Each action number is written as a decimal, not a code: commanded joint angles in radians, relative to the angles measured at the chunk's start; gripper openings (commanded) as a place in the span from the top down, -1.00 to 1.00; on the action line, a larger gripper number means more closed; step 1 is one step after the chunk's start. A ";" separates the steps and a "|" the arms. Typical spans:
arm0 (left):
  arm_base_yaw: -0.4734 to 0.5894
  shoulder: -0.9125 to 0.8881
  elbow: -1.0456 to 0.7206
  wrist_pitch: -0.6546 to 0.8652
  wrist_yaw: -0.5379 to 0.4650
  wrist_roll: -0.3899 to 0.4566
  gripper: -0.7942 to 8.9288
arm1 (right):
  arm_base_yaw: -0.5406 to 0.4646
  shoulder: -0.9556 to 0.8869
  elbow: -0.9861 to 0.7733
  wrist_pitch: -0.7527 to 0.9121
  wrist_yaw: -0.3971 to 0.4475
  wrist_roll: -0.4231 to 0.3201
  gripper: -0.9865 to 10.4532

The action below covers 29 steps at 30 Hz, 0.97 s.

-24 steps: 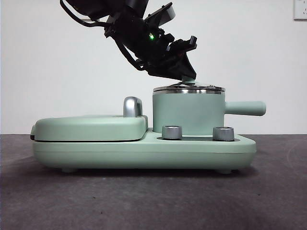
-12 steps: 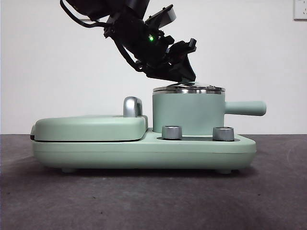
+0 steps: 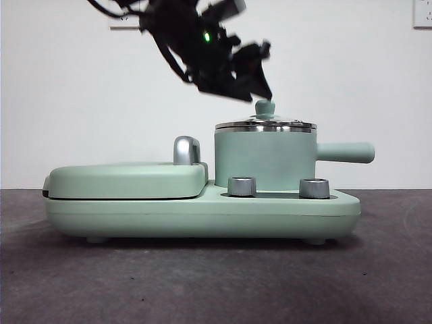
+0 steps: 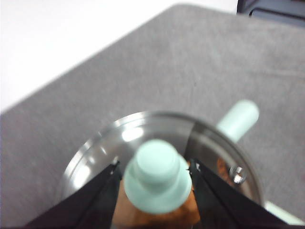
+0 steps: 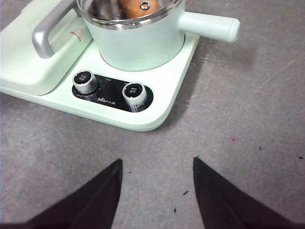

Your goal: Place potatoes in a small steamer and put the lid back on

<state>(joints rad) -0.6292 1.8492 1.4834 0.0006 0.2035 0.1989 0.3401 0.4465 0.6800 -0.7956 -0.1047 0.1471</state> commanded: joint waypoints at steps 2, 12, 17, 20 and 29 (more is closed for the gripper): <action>0.005 -0.083 0.017 -0.021 -0.005 -0.035 0.33 | 0.005 0.002 0.003 0.009 0.001 0.010 0.43; 0.114 -0.317 0.008 -0.392 0.007 -0.301 0.33 | 0.005 0.002 0.003 -0.011 -0.003 0.011 0.43; 0.148 -0.441 -0.010 -0.541 0.007 -0.281 0.33 | 0.005 0.003 0.003 -0.044 -0.010 0.010 0.43; 0.164 -0.513 -0.024 -0.597 0.006 -0.256 0.33 | 0.005 0.003 0.003 -0.046 -0.010 0.010 0.43; 0.200 -0.753 -0.263 -0.587 0.006 -0.253 0.33 | 0.005 0.014 0.003 -0.011 -0.011 0.010 0.43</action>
<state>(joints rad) -0.4294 1.1027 1.2396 -0.5961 0.2085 -0.0574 0.3401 0.4522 0.6800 -0.8188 -0.1123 0.1471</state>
